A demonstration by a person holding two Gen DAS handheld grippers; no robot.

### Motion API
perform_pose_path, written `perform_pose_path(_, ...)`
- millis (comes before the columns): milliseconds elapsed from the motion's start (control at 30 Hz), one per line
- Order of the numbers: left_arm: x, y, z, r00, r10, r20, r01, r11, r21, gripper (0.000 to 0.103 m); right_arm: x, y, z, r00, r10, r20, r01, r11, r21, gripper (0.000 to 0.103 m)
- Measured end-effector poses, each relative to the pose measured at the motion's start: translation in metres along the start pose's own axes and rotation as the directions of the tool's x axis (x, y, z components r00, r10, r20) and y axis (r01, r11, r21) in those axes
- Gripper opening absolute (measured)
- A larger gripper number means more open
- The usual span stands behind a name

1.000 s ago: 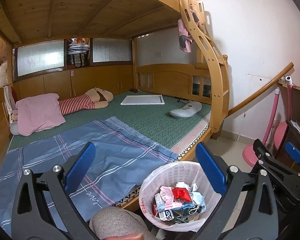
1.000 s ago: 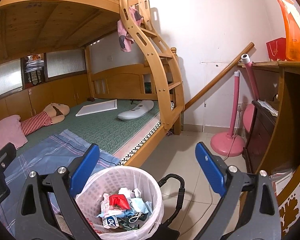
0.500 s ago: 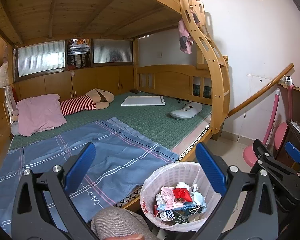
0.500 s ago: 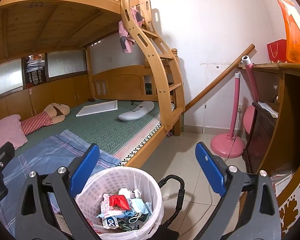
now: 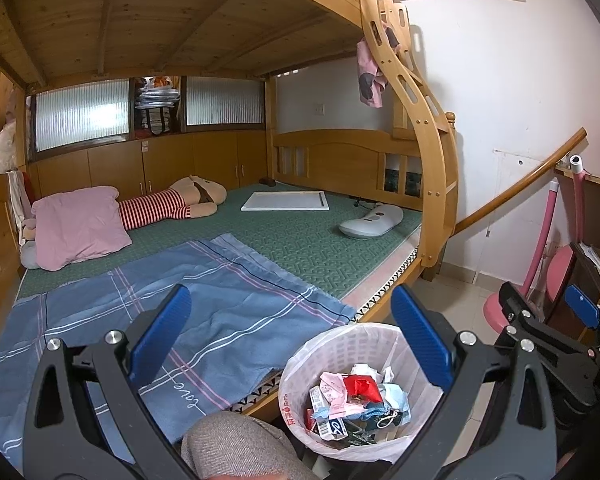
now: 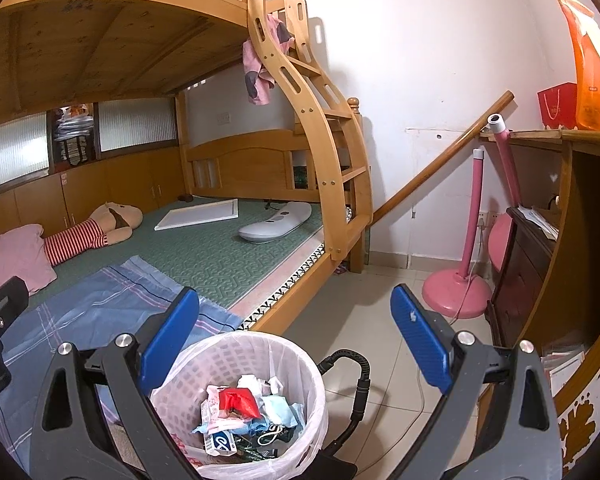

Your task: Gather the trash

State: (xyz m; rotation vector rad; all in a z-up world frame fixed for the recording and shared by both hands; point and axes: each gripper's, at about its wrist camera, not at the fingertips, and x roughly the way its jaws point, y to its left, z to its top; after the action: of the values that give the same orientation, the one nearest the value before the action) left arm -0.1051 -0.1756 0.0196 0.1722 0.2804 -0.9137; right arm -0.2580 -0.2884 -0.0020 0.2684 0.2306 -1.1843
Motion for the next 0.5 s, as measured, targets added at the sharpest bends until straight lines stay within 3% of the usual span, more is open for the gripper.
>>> perform_pose_path(200, -0.002, 0.001, 0.000, 0.999, 0.043, 0.031, -0.042, 0.999, -0.012, 0.100, 0.000, -0.002, 0.000, 1.000, 0.006, 0.006, -0.006, 1.000, 0.005, 0.095)
perform_pose_path(300, 0.006, 0.013, 0.002, 0.999, -0.053, -0.011, 0.052, 0.996, -0.076, 0.100, 0.000, -0.002, -0.001, 1.000, 0.007, 0.013, -0.007, 1.000, 0.004, 0.095)
perform_pose_path(500, 0.018, 0.013, -0.005, 0.999, -0.018, -0.037, 0.016, 0.999, -0.051, 0.100, -0.001, -0.002, -0.002, 1.000, 0.007, 0.015, -0.007, 1.000, 0.002, 0.095)
